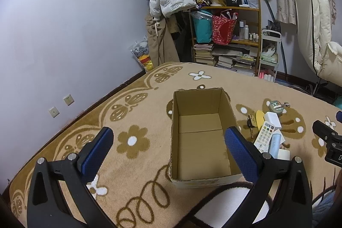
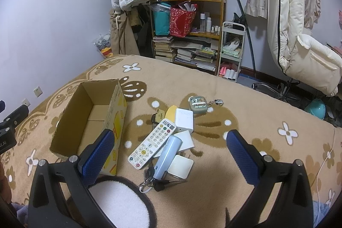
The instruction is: Organize rigid objects
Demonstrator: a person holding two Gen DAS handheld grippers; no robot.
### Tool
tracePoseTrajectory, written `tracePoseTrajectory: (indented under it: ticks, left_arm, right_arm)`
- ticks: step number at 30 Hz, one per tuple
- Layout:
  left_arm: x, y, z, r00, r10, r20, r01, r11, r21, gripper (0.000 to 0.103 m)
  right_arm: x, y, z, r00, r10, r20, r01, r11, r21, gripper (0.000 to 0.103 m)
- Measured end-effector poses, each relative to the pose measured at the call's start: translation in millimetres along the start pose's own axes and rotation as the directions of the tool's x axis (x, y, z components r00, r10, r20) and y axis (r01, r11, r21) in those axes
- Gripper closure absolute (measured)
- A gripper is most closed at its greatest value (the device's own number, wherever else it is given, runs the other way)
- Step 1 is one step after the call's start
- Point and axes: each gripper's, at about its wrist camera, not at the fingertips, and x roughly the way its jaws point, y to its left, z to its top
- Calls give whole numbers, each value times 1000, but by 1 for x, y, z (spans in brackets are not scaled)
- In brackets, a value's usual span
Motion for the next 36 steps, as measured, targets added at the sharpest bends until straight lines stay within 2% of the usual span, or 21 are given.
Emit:
tracePoseTrajectory:
  ticks: [36]
  left_arm:
    - [4,-6,-6,1000,-3,-22,3,1000,13,0]
  right_arm:
    - [4,4,-4,1000,6,-7,-6,1000,-5,0]
